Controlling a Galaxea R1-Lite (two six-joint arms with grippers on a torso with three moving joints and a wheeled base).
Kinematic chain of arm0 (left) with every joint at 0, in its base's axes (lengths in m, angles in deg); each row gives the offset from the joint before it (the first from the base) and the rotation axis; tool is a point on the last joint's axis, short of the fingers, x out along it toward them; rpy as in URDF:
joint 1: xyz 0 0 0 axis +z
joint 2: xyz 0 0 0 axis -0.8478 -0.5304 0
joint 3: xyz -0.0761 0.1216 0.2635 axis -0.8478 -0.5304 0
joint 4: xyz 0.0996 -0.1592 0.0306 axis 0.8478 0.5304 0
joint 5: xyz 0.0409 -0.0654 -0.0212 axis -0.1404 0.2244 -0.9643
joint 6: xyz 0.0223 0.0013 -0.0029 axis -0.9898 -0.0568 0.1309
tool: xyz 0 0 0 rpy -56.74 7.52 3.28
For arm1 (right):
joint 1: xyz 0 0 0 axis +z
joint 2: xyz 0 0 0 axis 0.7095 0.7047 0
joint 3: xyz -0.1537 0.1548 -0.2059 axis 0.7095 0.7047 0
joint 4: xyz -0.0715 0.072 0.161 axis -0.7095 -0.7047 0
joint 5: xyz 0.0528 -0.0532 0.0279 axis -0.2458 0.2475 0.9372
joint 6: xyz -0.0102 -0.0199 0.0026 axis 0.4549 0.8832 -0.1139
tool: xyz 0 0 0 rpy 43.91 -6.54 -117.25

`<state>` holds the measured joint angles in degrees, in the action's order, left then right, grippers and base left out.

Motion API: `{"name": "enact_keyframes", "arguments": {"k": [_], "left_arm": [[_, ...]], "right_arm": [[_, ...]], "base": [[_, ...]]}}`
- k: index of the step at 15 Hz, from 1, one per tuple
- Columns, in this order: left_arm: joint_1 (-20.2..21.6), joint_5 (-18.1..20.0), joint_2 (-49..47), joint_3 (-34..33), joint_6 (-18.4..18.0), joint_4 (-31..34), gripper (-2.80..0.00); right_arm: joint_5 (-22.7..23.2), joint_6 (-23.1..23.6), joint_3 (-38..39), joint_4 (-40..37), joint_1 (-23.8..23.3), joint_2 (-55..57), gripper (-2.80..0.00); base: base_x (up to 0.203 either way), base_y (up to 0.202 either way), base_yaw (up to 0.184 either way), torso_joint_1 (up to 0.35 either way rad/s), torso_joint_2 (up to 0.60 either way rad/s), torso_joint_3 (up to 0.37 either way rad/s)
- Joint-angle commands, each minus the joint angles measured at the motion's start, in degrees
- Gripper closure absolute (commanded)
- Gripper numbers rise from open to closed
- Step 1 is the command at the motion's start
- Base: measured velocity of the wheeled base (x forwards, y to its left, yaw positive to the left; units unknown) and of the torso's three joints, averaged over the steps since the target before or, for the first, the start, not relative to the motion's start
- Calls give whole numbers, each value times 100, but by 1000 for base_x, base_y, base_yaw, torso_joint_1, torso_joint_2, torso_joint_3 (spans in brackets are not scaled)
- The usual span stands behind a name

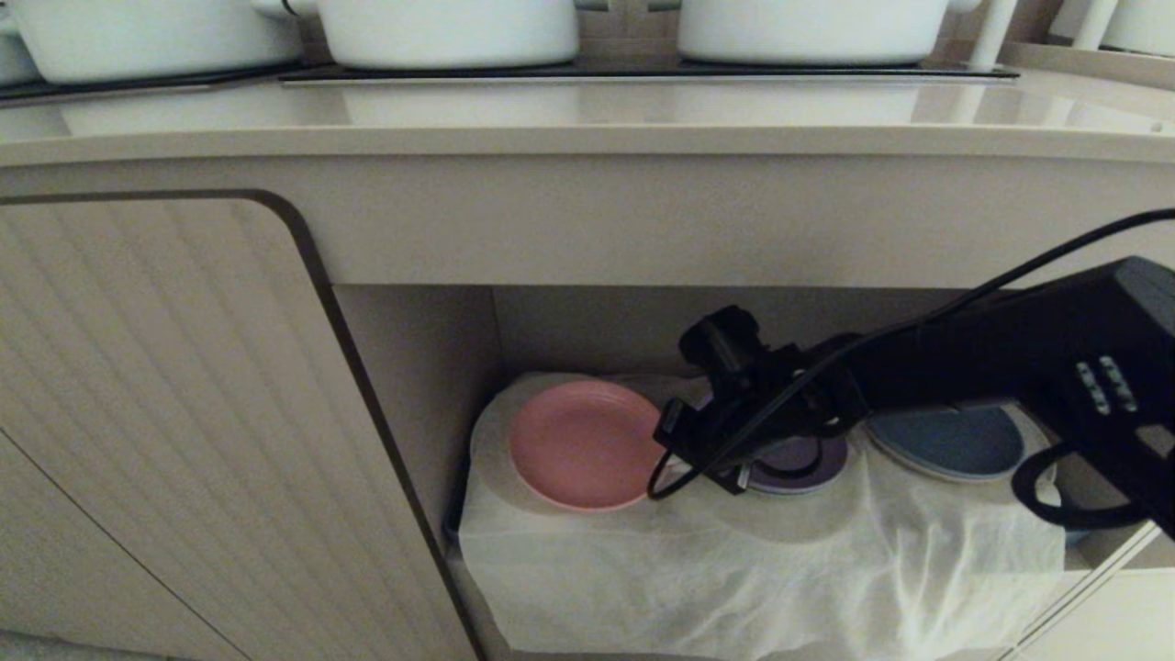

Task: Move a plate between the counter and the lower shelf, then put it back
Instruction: Put the plate in the cupboard

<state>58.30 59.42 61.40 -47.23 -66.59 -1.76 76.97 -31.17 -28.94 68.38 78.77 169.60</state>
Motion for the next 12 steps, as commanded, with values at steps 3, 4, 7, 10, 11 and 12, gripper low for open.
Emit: {"name": "enact_keyframes", "arguments": {"k": [3, 4, 7, 10, 11, 12], "left_arm": [[2, -5, -6, -1, 4, -2, 0], [2, -11, -6, -1, 4, -2, 0], [2, -2, -6, -1, 4, -2, 0], [2, -2, -6, -1, 4, -2, 0], [2, -2, -6, -1, 4, -2, 0], [2, -2, -6, -1, 4, -2, 0]], "right_arm": [[3, -23, -427, -97, 83, 351, 0], [3, -21, -575, -171, 111, 433, 0], [3, -29, -870, -354, 132, 594, 0], [3, -29, -880, -348, 136, 655, 0], [-6, -29, -880, -339, 132, 664, 0], [-38, -29, -880, -339, 132, 681, 0]], "base": [[0, 0, 0, 0, 0, 0], [0, 0, 0, 0, 0, 0], [0, 0, 0, 0, 0, 0], [0, 0, 0, 0, 0, 0], [0, 0, 0, 0, 0, 0], [0, 0, 0, 0, 0, 0]]}}
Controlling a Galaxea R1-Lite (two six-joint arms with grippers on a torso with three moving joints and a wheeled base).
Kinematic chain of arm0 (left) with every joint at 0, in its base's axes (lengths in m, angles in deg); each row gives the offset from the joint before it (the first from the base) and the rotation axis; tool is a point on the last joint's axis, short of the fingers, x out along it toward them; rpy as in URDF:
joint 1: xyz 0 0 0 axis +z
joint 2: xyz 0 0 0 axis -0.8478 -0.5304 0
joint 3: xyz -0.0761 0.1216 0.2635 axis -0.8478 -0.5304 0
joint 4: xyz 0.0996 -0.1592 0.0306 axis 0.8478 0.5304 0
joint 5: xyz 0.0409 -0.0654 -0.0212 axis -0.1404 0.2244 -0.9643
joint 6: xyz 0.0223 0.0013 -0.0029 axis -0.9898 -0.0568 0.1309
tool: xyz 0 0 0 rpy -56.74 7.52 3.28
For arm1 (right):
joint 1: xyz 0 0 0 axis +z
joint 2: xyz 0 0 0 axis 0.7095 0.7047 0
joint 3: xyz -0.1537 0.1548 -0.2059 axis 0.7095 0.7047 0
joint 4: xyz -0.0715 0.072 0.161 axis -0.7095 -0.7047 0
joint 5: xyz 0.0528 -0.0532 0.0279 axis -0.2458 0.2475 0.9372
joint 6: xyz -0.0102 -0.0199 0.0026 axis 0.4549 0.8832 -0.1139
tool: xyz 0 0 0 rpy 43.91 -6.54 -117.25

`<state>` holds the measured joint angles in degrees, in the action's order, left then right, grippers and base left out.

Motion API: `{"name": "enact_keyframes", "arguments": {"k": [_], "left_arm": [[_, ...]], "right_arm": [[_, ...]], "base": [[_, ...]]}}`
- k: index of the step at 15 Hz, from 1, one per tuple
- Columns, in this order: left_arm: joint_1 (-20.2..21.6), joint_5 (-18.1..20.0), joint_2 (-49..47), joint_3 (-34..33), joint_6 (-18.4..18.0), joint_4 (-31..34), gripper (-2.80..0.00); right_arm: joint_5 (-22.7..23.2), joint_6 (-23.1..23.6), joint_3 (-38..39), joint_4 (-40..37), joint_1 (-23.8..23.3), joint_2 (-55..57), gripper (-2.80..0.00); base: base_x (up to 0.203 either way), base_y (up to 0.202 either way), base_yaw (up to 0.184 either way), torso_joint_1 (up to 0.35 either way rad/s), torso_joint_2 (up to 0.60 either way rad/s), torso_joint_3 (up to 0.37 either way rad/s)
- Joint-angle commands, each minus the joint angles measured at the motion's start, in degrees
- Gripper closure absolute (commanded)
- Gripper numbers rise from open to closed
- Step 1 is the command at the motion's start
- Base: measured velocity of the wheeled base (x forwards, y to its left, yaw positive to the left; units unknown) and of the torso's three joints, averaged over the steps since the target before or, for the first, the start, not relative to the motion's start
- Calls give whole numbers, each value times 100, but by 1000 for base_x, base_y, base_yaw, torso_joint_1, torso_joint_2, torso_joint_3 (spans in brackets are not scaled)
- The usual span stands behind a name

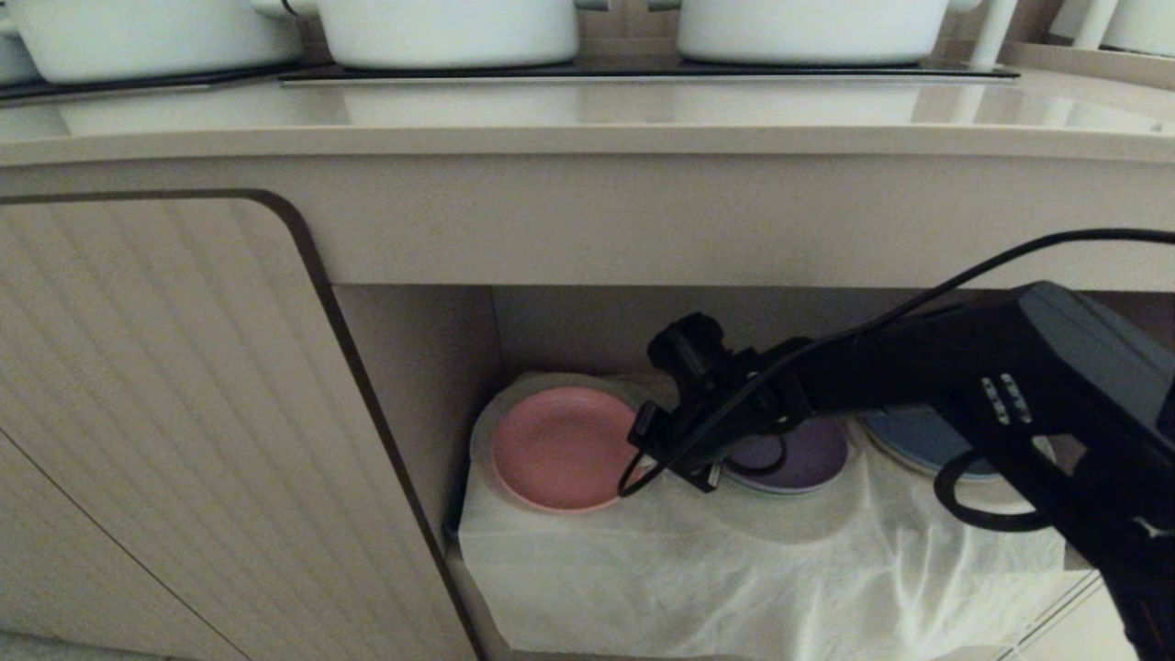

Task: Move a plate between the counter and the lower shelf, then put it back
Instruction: Put the plate in the cupboard

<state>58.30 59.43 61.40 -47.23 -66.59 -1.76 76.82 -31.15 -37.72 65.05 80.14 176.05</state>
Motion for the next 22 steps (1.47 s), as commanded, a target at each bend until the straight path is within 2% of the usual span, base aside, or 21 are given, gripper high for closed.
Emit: {"name": "enact_keyframes", "arguments": {"k": [1, 3, 14, 17, 22], "left_arm": [[2, -10, -6, -1, 3, -2, 0], [2, -7, -6, -1, 3, -2, 0], [2, -6, -6, -1, 3, -2, 0], [2, -3, -6, -1, 3, -2, 0], [2, -3, -6, -1, 3, -2, 0]], "right_arm": [[-122, -31, -3, 1, 2, 81, 0], [-281, -39, -38, -27, 16, 143, 0], [-313, -47, -329, -128, 73, 218, 0], [-337, -211, -572, -155, 72, 291, 0], [-341, -225, -547, -244, 83, 309, 0]], "base": [[0, 0, 0, 0, 0, 0], [0, 0, 0, 0, 0, 0], [0, 0, 0, 0, 0, 0], [0, 0, 0, 0, 0, 0], [0, 0, 0, 0, 0, 0]]}}
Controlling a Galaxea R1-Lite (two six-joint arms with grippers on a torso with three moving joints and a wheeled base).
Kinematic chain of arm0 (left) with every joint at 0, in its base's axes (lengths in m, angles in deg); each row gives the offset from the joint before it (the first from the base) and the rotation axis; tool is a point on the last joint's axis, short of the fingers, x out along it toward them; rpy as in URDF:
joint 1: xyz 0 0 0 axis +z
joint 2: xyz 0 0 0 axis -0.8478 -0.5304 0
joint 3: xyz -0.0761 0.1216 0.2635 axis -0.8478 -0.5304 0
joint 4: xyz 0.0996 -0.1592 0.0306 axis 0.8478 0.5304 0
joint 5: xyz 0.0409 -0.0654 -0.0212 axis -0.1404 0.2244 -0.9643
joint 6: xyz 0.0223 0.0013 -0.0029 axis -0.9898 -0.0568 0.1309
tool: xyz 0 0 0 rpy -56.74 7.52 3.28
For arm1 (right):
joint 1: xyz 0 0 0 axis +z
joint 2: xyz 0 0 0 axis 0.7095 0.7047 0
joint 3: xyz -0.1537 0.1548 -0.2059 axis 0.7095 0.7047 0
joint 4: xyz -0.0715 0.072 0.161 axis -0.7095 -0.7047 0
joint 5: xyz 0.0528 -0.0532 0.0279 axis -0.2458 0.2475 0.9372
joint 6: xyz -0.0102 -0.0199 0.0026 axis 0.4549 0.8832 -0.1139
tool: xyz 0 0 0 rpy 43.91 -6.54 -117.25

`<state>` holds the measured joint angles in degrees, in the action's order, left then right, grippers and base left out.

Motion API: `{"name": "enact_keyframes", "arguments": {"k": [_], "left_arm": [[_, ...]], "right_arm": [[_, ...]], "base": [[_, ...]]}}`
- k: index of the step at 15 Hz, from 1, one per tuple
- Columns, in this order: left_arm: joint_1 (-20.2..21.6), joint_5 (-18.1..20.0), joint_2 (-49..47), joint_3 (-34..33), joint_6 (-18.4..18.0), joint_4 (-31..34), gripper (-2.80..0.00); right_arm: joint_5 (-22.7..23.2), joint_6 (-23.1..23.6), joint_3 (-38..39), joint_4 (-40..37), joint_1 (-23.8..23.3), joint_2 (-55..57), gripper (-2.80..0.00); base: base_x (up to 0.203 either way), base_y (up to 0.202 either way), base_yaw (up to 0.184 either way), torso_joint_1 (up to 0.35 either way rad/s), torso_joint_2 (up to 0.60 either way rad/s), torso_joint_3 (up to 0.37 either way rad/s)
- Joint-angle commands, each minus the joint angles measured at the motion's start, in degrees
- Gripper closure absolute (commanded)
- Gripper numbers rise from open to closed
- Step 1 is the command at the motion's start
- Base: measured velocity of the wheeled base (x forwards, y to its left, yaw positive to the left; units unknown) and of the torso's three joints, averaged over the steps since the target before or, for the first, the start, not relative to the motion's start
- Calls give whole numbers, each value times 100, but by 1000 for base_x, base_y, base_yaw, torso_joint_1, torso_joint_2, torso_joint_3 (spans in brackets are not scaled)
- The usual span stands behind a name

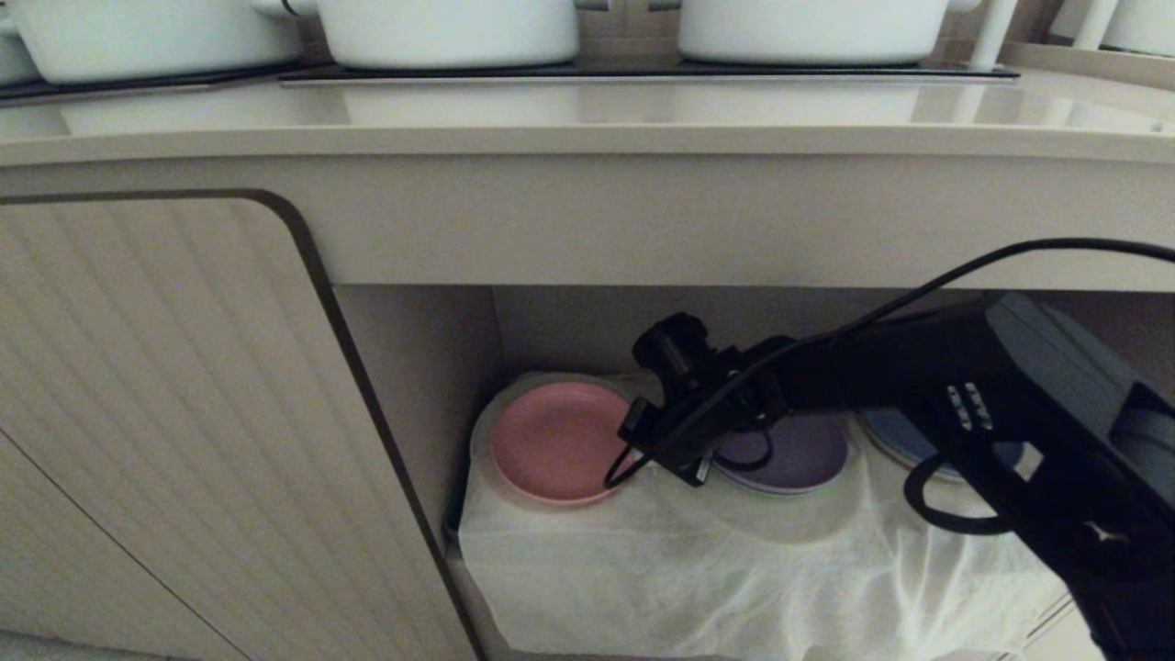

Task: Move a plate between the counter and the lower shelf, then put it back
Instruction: Put the plate in the cupboard

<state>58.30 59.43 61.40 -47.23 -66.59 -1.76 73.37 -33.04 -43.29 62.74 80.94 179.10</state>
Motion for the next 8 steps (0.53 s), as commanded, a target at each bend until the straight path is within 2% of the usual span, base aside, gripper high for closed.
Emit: {"name": "enact_keyframes", "arguments": {"k": [1, 8], "left_arm": [[2, -3, -6, -1, 3, -2, 0], [2, -3, -6, -1, 3, -2, 0]], "right_arm": [[11, -35, 18, -3, 3, 4, 0], [20, -44, 27, -12, 20, 13, 0]], "base": [[0, 0, 0, 0, 0, 0], [0, 0, 0, 0, 0, 0]]}}
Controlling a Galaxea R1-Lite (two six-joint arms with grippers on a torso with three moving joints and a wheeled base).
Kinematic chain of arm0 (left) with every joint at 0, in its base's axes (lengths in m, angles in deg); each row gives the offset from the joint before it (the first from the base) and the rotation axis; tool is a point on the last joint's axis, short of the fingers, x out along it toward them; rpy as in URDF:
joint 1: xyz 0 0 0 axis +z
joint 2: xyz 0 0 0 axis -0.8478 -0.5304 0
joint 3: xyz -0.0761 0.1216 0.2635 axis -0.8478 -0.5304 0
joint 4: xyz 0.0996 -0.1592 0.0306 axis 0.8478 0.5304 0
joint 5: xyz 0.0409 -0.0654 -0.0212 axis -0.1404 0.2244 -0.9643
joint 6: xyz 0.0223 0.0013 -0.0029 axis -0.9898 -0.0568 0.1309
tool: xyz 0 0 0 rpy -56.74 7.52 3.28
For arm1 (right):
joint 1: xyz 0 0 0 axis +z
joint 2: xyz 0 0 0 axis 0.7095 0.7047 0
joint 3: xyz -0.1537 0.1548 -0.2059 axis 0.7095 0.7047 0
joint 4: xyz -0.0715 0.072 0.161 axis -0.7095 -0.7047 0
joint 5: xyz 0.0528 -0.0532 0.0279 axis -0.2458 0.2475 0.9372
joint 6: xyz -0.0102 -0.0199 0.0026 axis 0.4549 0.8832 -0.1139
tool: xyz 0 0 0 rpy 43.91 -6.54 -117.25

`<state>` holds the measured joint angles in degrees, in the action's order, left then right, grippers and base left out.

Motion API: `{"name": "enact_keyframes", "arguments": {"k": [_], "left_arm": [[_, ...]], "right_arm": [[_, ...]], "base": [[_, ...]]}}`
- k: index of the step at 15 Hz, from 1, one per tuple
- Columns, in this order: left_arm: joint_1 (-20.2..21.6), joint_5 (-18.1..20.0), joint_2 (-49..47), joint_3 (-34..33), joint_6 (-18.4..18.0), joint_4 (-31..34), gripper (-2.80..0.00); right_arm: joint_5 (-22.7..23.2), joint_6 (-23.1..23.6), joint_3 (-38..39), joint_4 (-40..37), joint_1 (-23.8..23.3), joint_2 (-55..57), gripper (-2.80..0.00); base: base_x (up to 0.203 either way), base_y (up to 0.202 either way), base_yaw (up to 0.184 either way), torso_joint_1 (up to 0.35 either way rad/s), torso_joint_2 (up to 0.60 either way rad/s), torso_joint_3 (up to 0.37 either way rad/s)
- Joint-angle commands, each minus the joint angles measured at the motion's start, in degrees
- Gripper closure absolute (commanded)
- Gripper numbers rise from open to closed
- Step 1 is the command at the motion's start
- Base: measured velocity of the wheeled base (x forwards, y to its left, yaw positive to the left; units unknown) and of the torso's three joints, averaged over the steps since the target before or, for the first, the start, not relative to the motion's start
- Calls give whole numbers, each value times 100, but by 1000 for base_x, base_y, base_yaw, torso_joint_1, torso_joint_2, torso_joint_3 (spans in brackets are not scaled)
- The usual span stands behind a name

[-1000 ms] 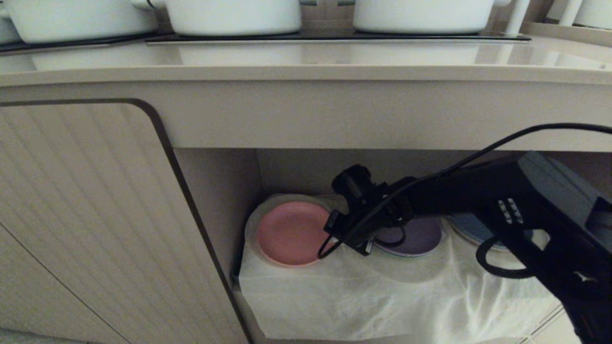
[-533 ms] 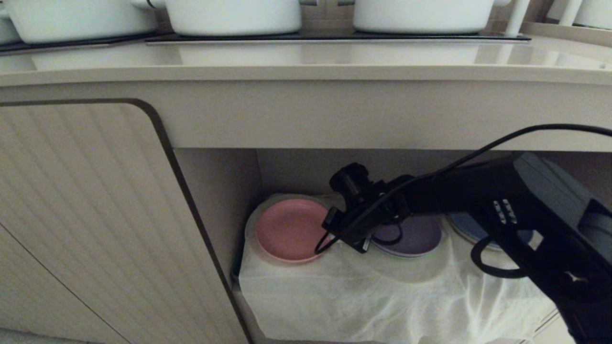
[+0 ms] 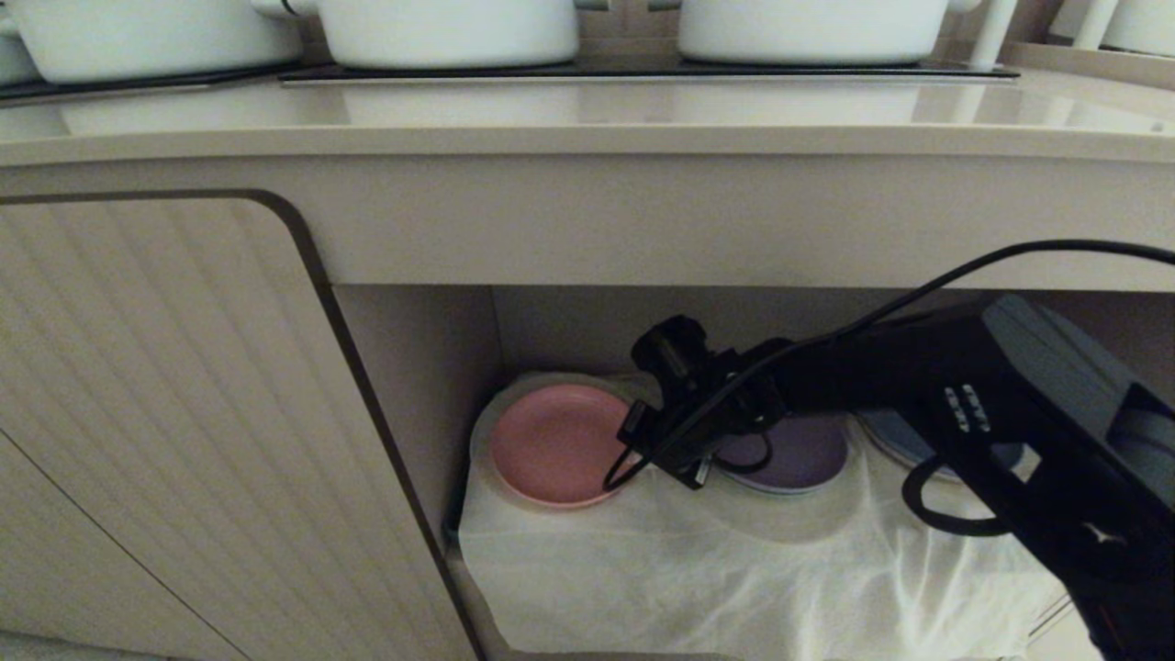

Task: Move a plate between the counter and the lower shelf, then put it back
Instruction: Put the plate in the cupboard

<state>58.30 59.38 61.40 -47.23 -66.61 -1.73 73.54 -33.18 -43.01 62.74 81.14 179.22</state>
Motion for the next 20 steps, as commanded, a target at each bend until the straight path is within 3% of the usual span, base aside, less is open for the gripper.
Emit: {"name": "enact_keyframes", "arguments": {"k": [1, 10, 11, 12, 20], "left_arm": [[2, 2, -6, -1, 6, -4, 0], [2, 2, -6, -1, 6, -4, 0], [2, 2, -6, -1, 6, -4, 0], [2, 2, -6, -1, 6, -4, 0], [2, -4, -6, -1, 6, -4, 0]], "right_arm": [[3, -30, -1, -12, 1, 1, 0], [12, -47, -10, -3, 1, 45, 0], [12, -57, -10, -3, 1, 45, -118], [12, -65, -10, -3, 1, 45, -280], [-6, -56, 7, -3, 1, 45, -280]], "base": [[0, 0, 0, 0, 0, 0], [0, 0, 0, 0, 0, 0], [0, 0, 0, 0, 0, 0], [0, 0, 0, 0, 0, 0], [0, 0, 0, 0, 0, 0]]}}
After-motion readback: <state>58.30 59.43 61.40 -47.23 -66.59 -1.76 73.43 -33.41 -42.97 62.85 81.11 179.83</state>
